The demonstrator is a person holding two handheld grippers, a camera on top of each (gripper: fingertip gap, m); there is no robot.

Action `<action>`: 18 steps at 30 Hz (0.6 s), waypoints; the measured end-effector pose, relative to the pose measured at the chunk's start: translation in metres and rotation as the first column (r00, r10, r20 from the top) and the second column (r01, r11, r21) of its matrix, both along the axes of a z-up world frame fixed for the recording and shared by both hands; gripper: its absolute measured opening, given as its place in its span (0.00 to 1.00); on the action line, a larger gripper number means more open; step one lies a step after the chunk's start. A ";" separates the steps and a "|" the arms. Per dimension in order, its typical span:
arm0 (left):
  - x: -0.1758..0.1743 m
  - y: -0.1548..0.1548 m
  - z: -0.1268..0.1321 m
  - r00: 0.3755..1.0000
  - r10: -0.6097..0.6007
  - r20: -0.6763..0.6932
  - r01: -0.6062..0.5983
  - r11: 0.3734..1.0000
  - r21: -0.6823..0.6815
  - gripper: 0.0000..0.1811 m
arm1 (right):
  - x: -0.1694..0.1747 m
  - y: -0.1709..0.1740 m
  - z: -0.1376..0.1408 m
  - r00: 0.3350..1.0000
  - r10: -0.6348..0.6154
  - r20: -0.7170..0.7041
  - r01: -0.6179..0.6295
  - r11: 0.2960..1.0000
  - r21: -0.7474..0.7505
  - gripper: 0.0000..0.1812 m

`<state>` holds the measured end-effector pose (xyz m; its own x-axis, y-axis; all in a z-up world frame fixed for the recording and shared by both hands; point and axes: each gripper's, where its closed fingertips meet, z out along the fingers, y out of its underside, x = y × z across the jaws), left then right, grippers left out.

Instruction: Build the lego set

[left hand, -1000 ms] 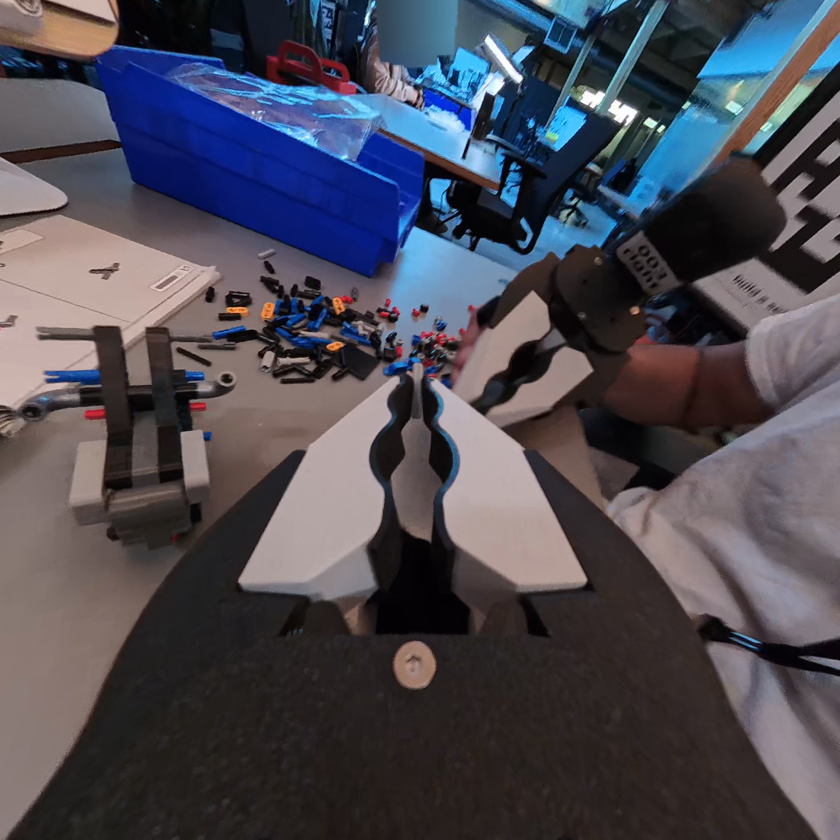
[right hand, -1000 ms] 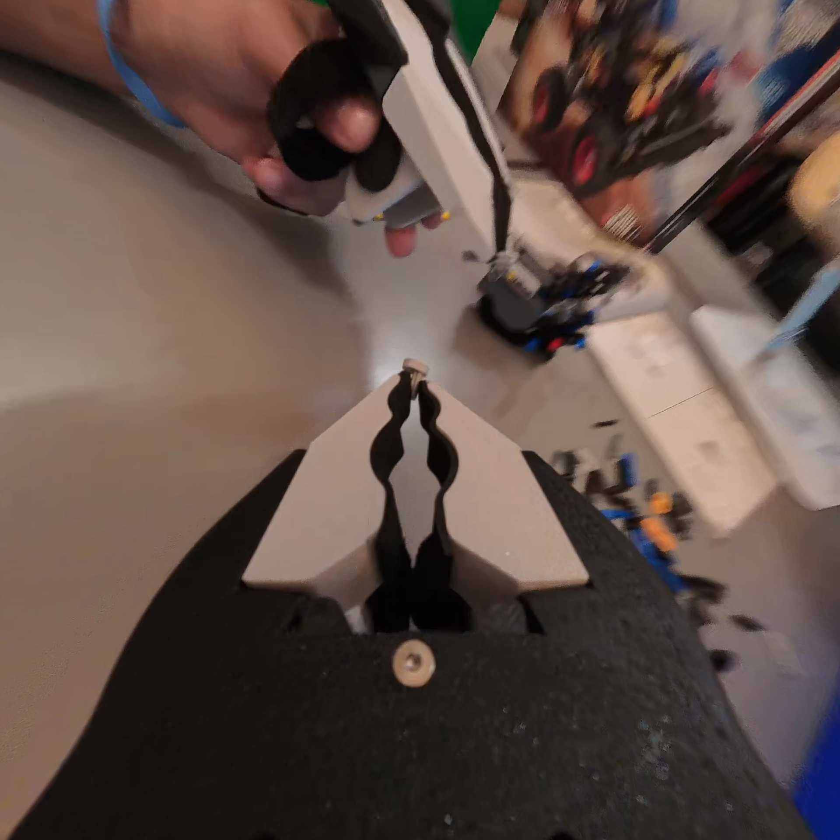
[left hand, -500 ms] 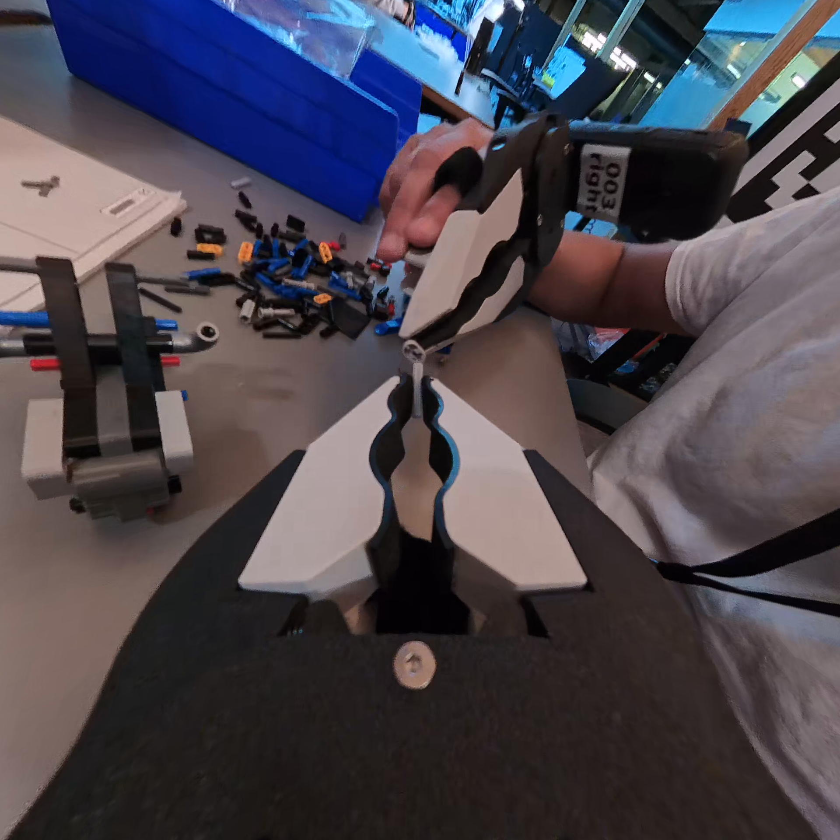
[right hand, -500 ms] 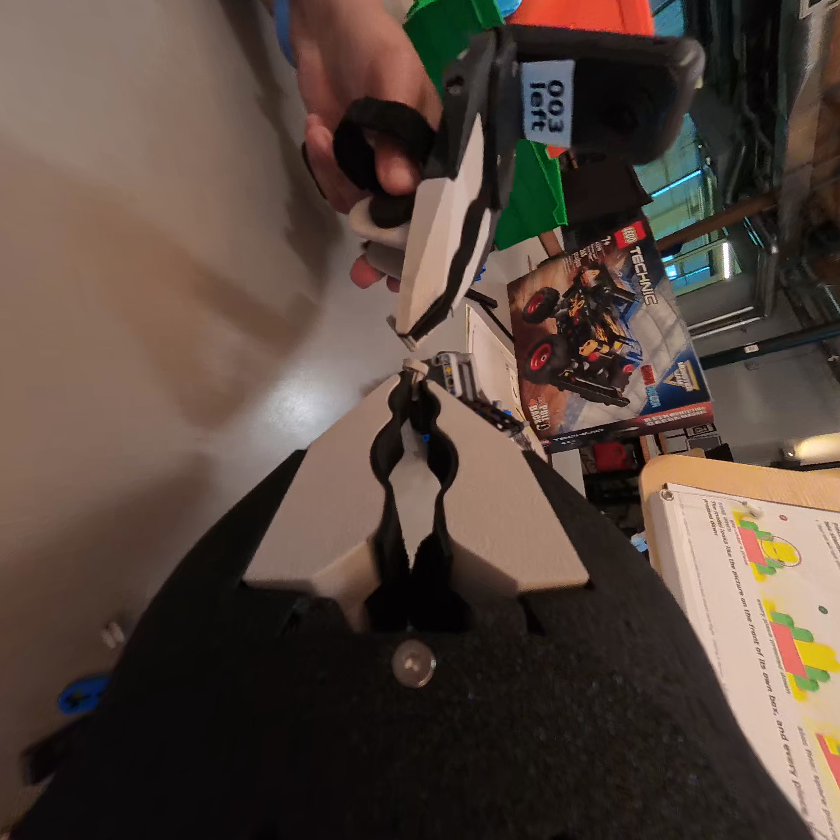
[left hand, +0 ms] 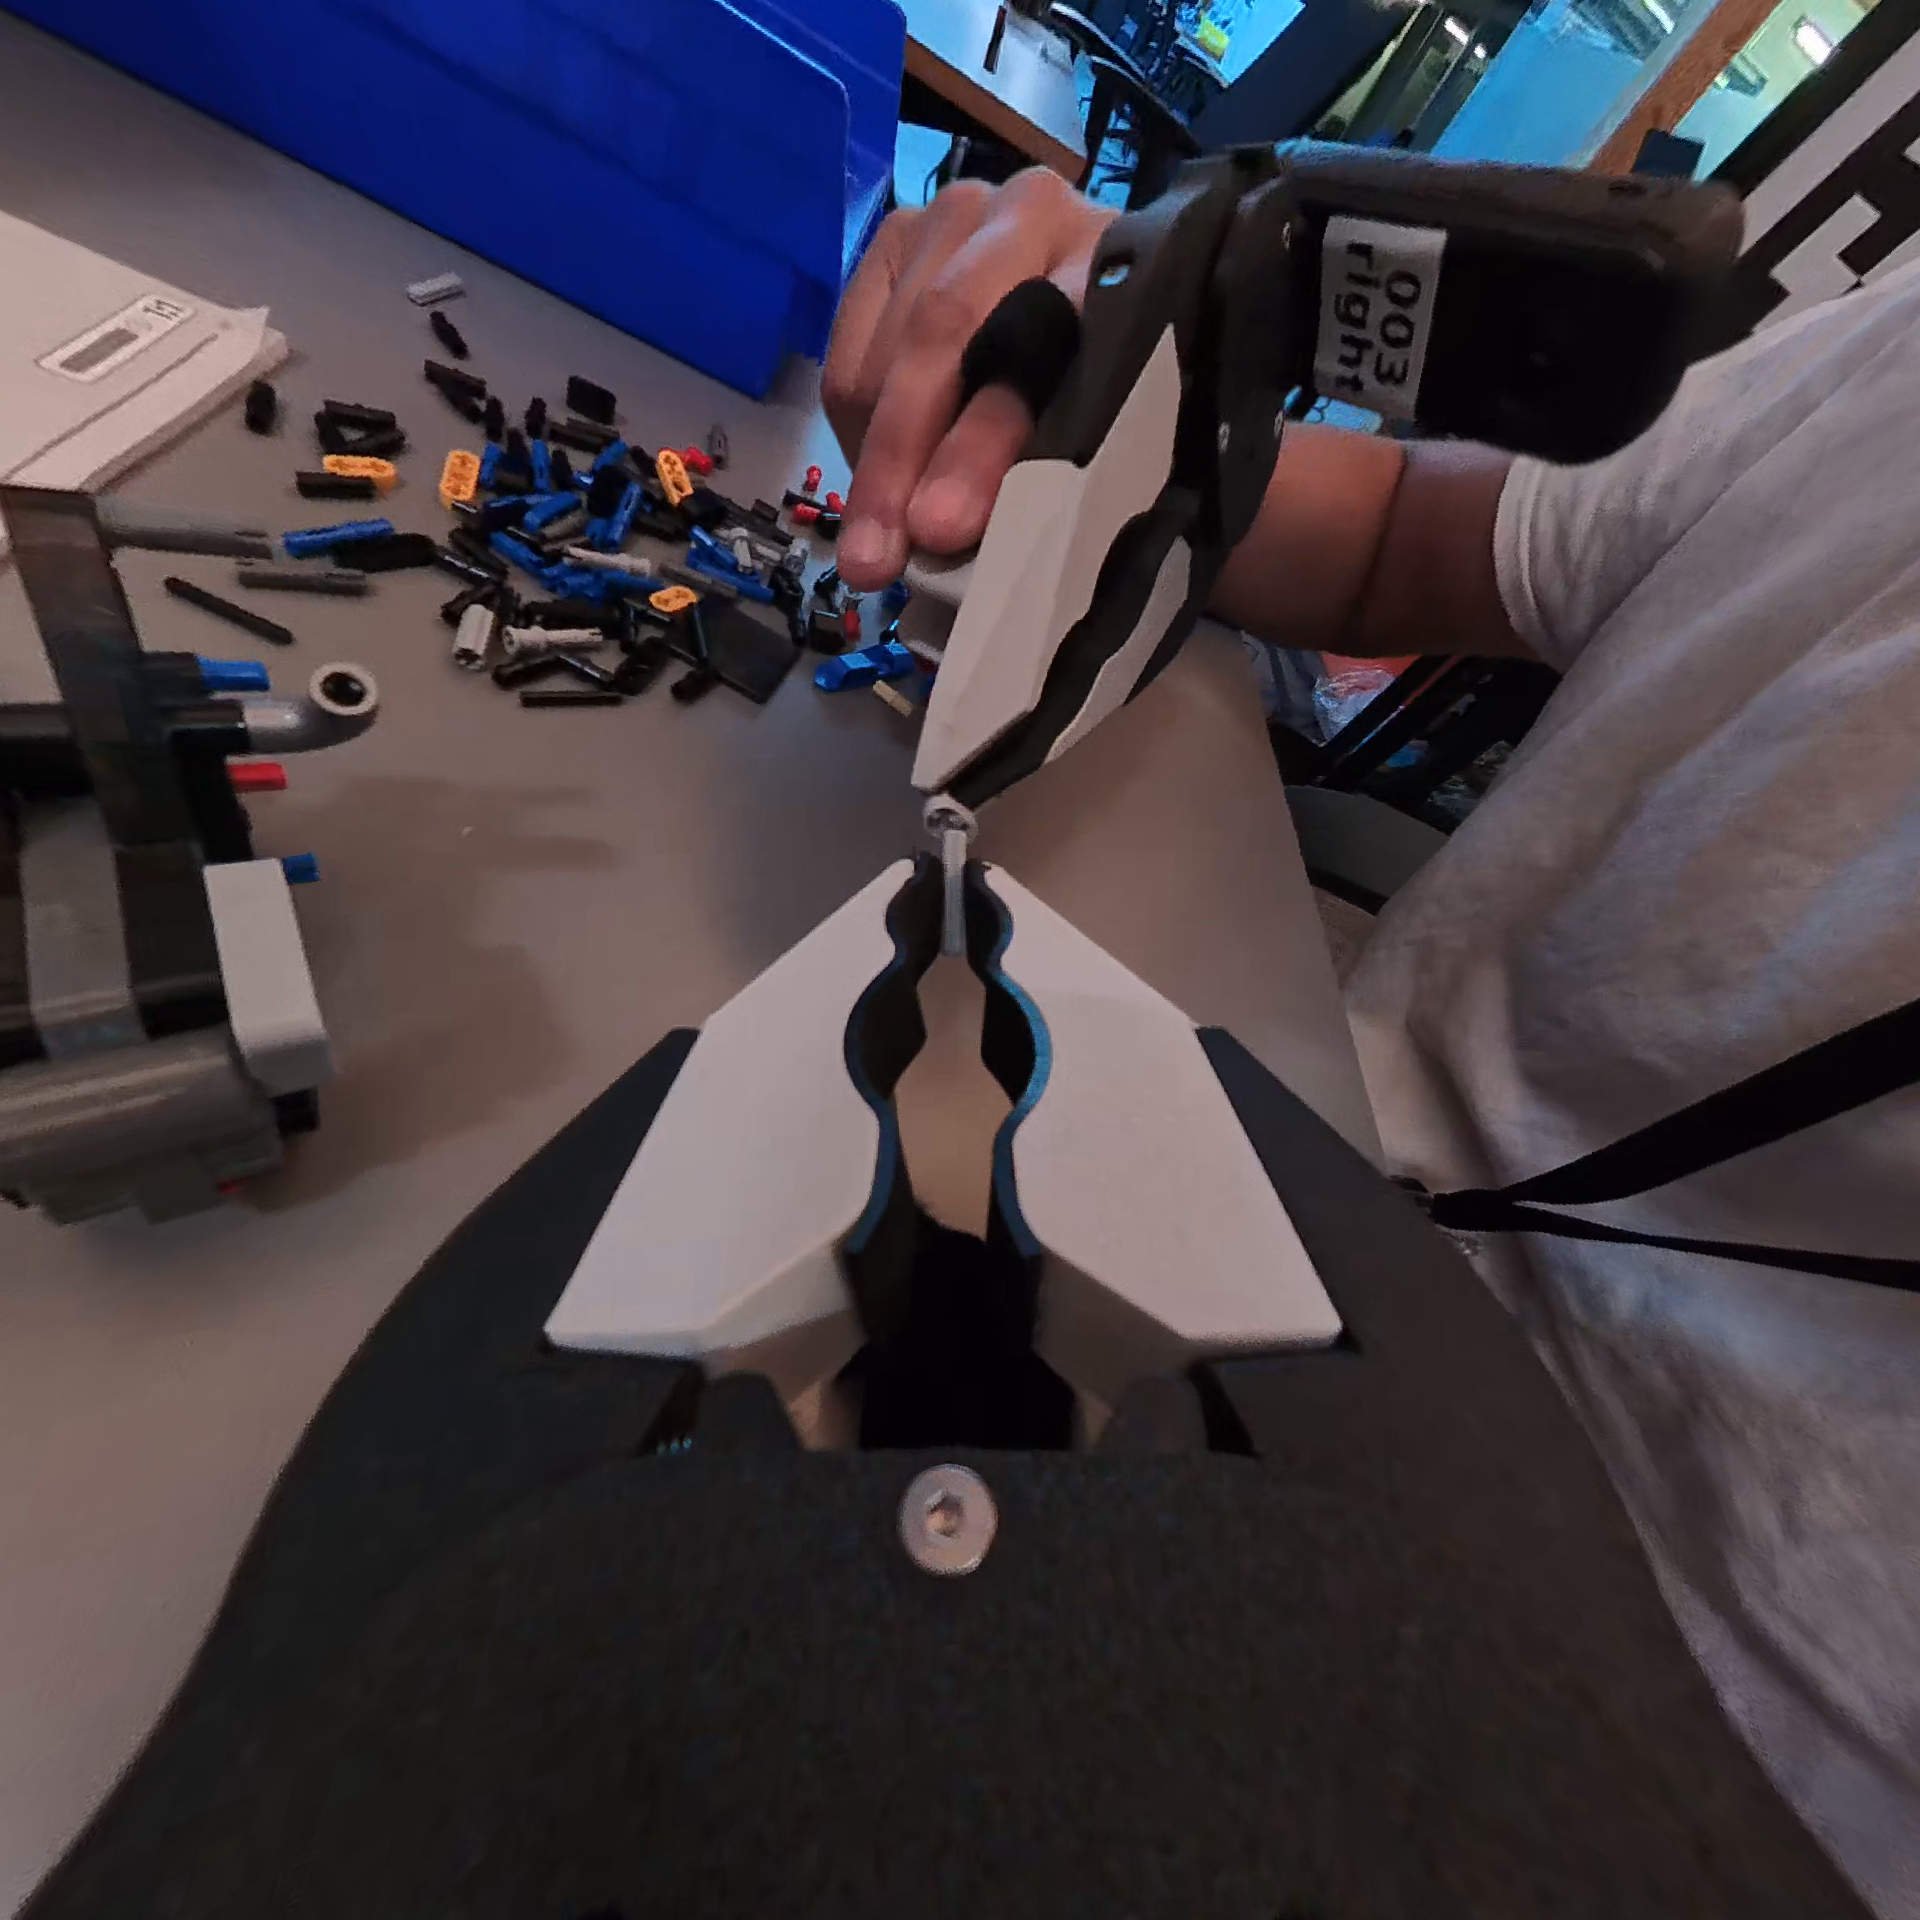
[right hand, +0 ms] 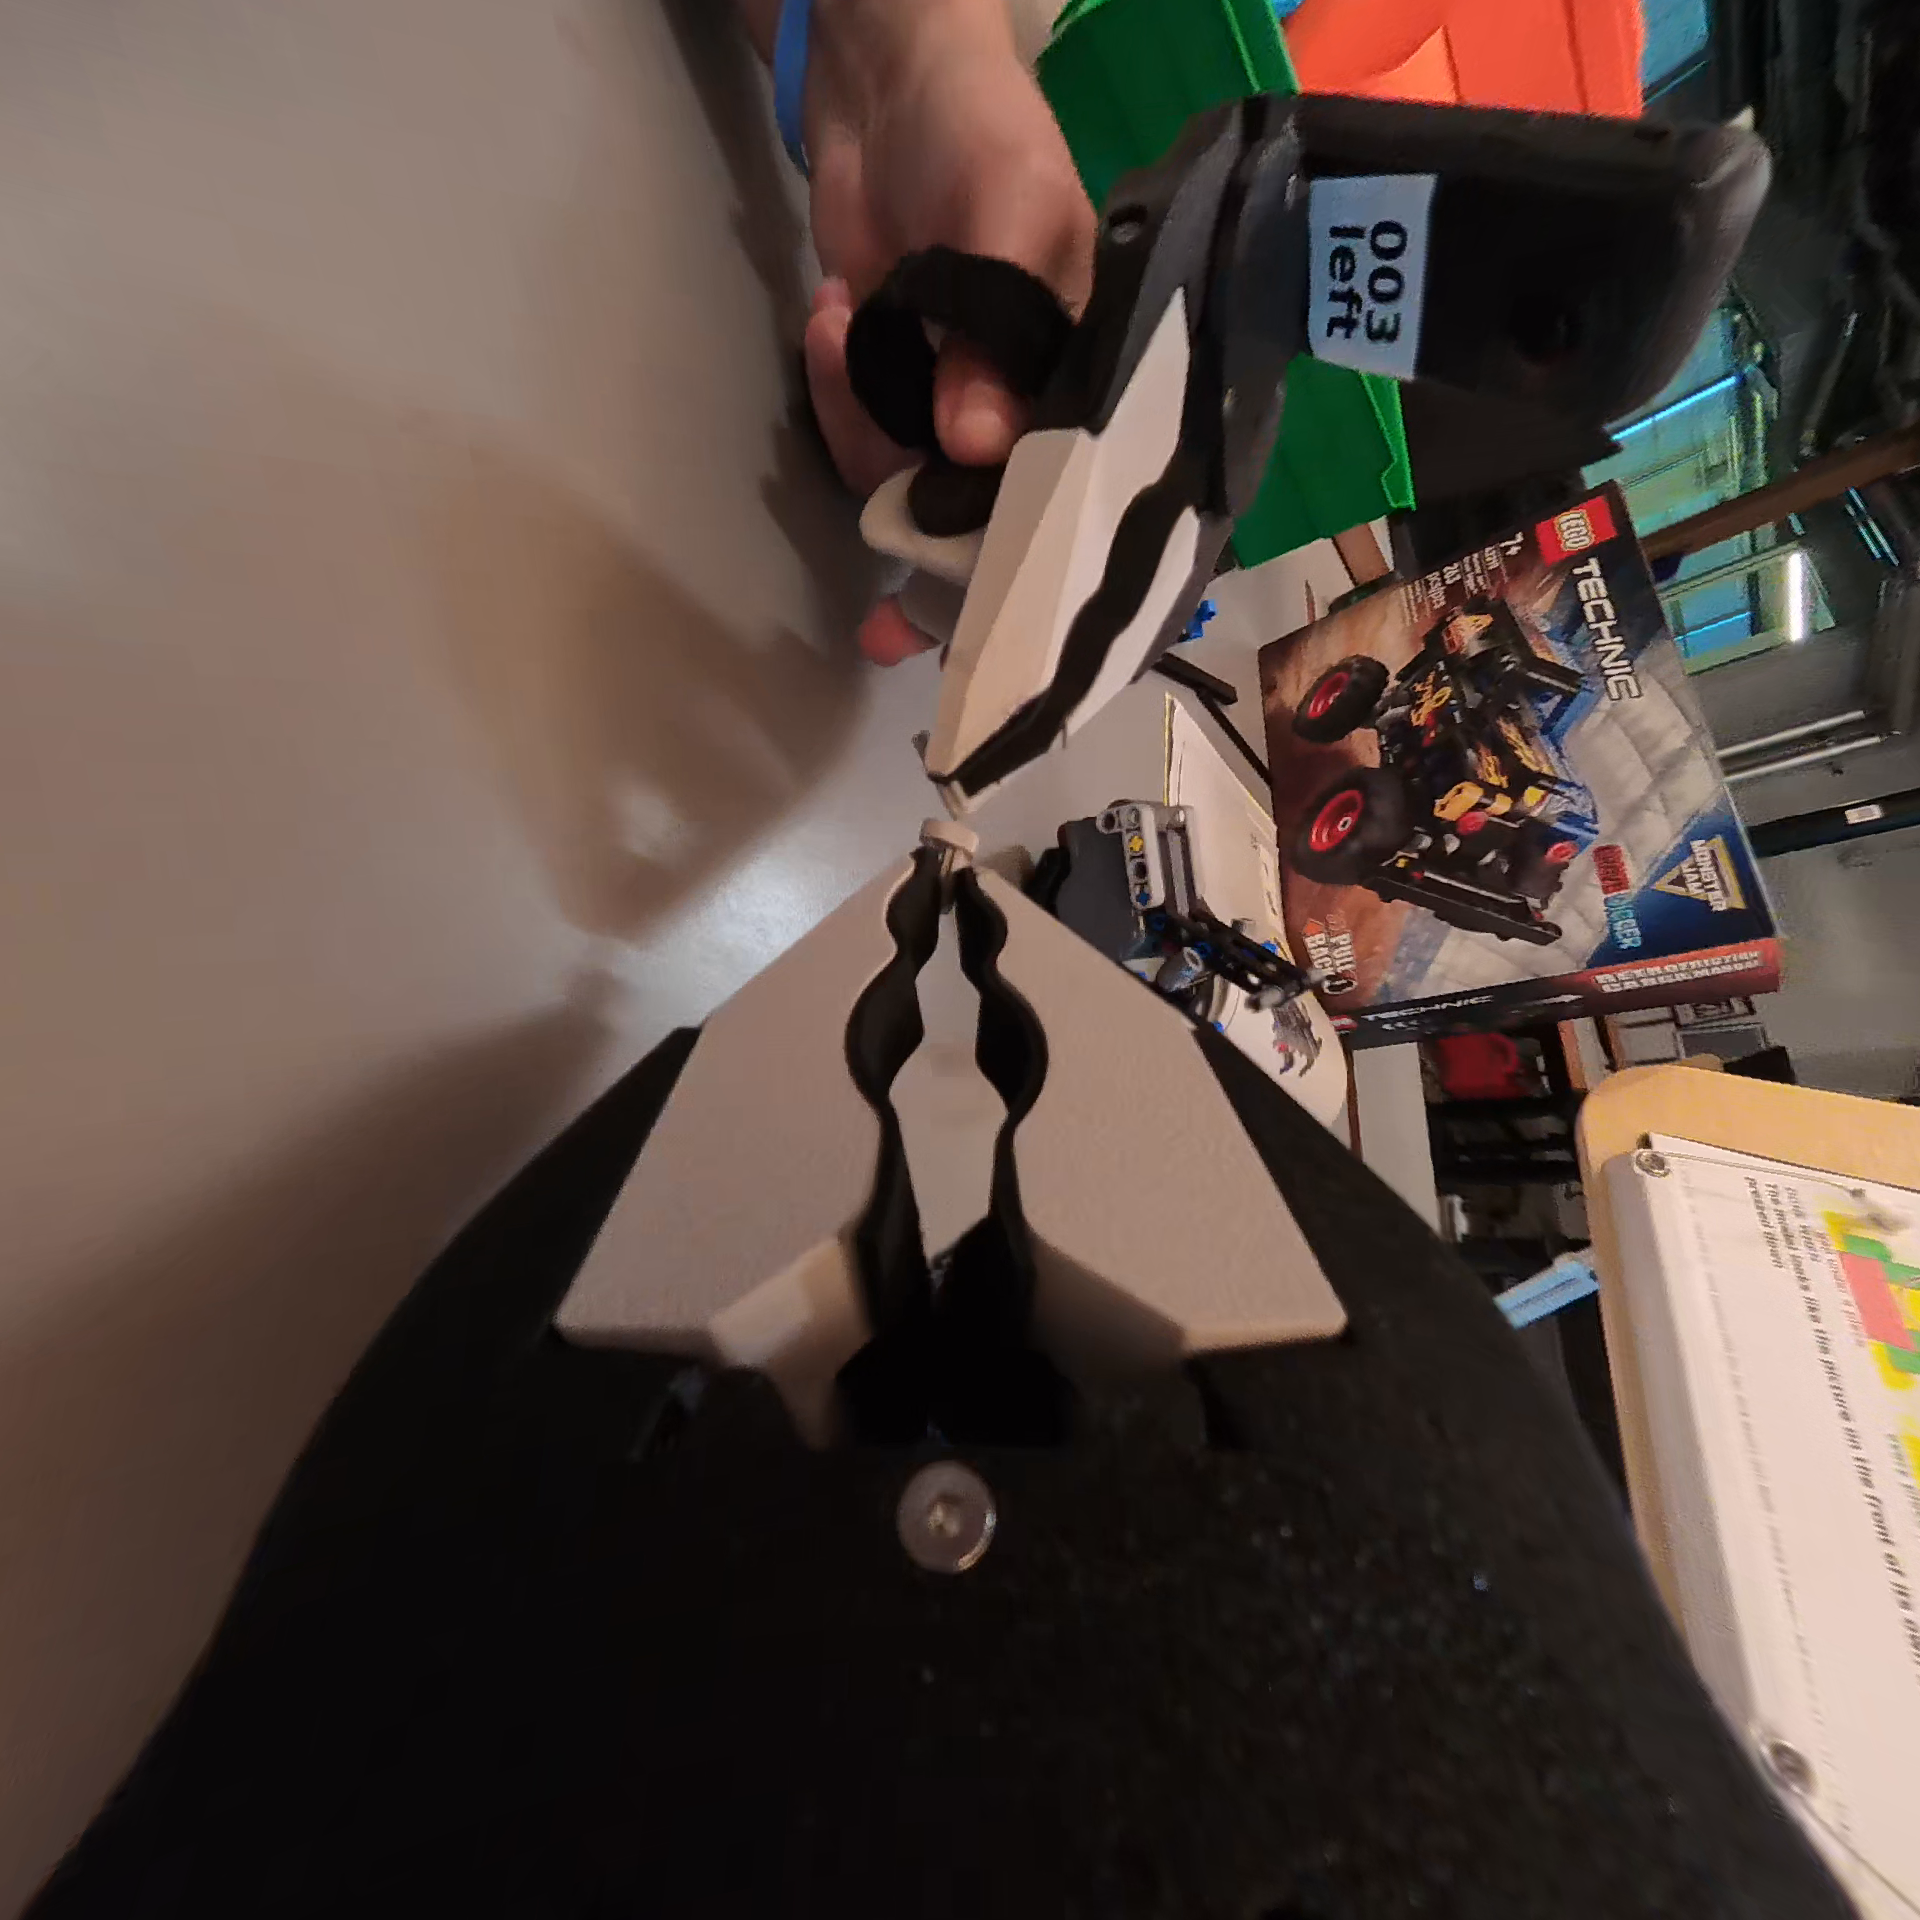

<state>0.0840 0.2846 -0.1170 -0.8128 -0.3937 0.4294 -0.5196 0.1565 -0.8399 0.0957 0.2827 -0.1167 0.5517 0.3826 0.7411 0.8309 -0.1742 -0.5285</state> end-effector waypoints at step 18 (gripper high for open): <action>-0.004 0.000 -0.014 0.996 -0.013 -0.089 0.017 0.999 0.047 0.01 | 0.003 0.005 -0.011 0.940 -0.042 0.340 0.041 0.999 0.008 0.01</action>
<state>0.0803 0.2847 -0.1312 -0.7783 -0.4037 0.4809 -0.5888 0.2036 -0.7822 0.0986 0.2882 -0.1275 0.2824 0.3641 0.8875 0.9530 -0.2122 -0.2162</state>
